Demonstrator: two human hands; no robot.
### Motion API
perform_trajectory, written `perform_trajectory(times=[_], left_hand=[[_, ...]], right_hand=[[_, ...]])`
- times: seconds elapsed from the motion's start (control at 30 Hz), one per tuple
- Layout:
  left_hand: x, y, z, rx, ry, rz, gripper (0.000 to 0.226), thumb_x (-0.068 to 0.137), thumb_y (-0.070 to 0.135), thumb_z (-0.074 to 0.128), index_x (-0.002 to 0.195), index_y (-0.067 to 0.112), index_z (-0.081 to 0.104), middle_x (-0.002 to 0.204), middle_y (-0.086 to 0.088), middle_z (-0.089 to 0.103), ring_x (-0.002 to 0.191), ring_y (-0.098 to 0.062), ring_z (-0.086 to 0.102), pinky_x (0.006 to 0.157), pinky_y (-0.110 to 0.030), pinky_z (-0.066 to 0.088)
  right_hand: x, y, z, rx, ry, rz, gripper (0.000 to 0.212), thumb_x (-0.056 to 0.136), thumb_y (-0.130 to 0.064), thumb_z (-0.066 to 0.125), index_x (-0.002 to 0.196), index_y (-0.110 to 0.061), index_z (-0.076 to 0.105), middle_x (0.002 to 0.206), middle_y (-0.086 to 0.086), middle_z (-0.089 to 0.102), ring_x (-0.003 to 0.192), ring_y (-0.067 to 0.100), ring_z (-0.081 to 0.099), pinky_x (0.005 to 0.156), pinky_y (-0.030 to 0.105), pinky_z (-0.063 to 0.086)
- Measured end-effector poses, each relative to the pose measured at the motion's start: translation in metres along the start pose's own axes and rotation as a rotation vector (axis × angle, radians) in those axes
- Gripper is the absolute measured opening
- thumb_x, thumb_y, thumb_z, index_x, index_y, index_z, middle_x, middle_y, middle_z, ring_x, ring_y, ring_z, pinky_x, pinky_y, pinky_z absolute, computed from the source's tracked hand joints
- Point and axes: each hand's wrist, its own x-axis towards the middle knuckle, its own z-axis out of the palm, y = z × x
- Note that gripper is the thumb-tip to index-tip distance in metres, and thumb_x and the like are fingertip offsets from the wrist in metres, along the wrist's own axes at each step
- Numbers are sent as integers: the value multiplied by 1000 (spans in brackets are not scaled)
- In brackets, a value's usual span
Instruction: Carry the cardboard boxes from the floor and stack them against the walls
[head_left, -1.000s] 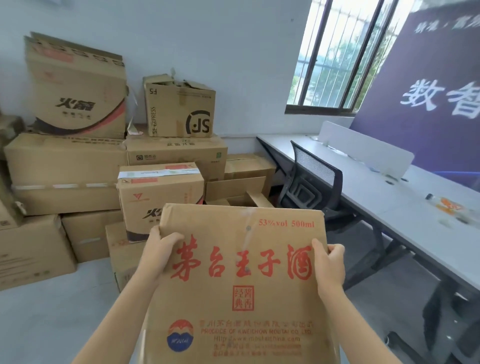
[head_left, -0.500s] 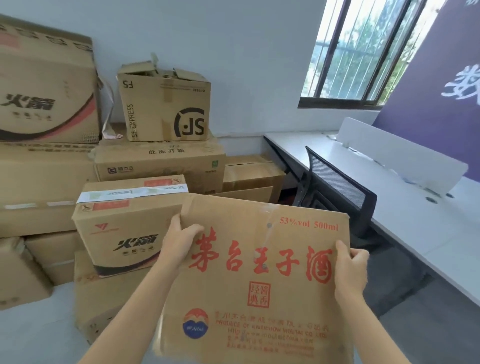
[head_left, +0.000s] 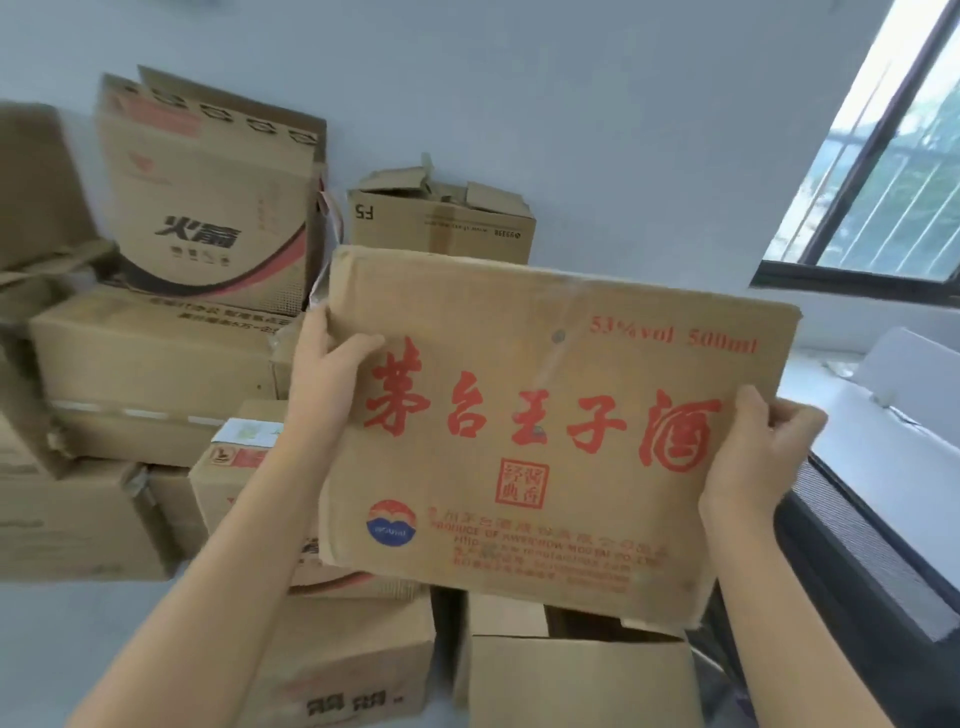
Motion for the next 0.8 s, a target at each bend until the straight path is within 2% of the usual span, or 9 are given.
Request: perform_trajectory(times=[0.03, 0.13, 0.23, 0.37, 0.5, 0.57, 0.63, 0.7, 0.8], left_hand=[[12, 5, -7, -14, 31, 48, 32, 88, 10, 54, 114, 25, 47, 101, 7, 58, 89, -8, 57, 71, -24, 47], [53, 14, -40, -51, 128, 164, 26, 87, 9, 52, 106, 27, 49, 95, 11, 57, 83, -1, 57, 68, -16, 48], [98, 14, -86, -72, 218, 248, 21, 86, 9, 49, 100, 25, 49, 89, 12, 56, 76, 5, 56, 65, -11, 46], [164, -1, -161, -121, 299, 285, 28, 81, 15, 50, 106, 25, 49, 93, 11, 57, 83, 0, 56, 70, -14, 46], [246, -16, -253, -110, 351, 271, 29, 75, 19, 48, 102, 27, 50, 89, 14, 56, 80, 0, 55, 72, -18, 46], [285, -22, -283, -101, 353, 279, 27, 77, 17, 47, 102, 25, 51, 86, 14, 56, 75, 4, 55, 68, -15, 46], [316, -35, -297, -76, 319, 275, 27, 85, 9, 46, 110, 19, 48, 88, 13, 55, 74, 5, 55, 67, -11, 46], [337, -52, -297, -72, 285, 251, 29, 88, 5, 45, 112, 19, 48, 91, 13, 55, 78, 5, 54, 70, -12, 46], [351, -87, -282, -59, 205, 189, 41, 83, 11, 48, 124, 18, 46, 103, 12, 55, 91, 2, 54, 77, -17, 45]], right_hand=[[1, -4, 19, 45, -11, -22, 26, 94, -20, 46, 75, -30, 31, 80, -13, 47, 68, -3, 49, 55, 7, 40], [-6, -19, 82, 140, -59, -70, 25, 94, -18, 44, 77, -30, 31, 82, -14, 49, 66, -8, 54, 56, 9, 42], [-26, -29, 152, 212, -121, -120, 25, 94, -14, 42, 77, -28, 30, 81, -12, 48, 56, -18, 51, 50, 3, 39], [-62, -27, 261, 264, -186, -181, 26, 94, -13, 43, 78, -28, 30, 79, -13, 47, 59, -15, 51, 54, 7, 39], [-113, -21, 384, 286, -227, -158, 14, 84, -28, 44, 79, -29, 32, 79, -11, 45, 66, -4, 49, 62, 17, 41], [-130, -17, 430, 255, -239, -172, 9, 83, -28, 42, 83, -23, 35, 77, -11, 45, 63, -8, 50, 61, 12, 40], [-139, -8, 459, 226, -211, -175, 9, 86, -25, 43, 87, -20, 36, 77, -12, 45, 62, -12, 49, 59, 7, 39], [-138, 4, 474, 186, -185, -167, 10, 92, -18, 45, 88, -20, 36, 80, -12, 45, 66, -7, 49, 59, 8, 41], [-123, 30, 478, 150, -147, -158, 8, 92, -16, 43, 94, -11, 36, 83, -9, 45, 72, -2, 49, 60, 6, 41]])
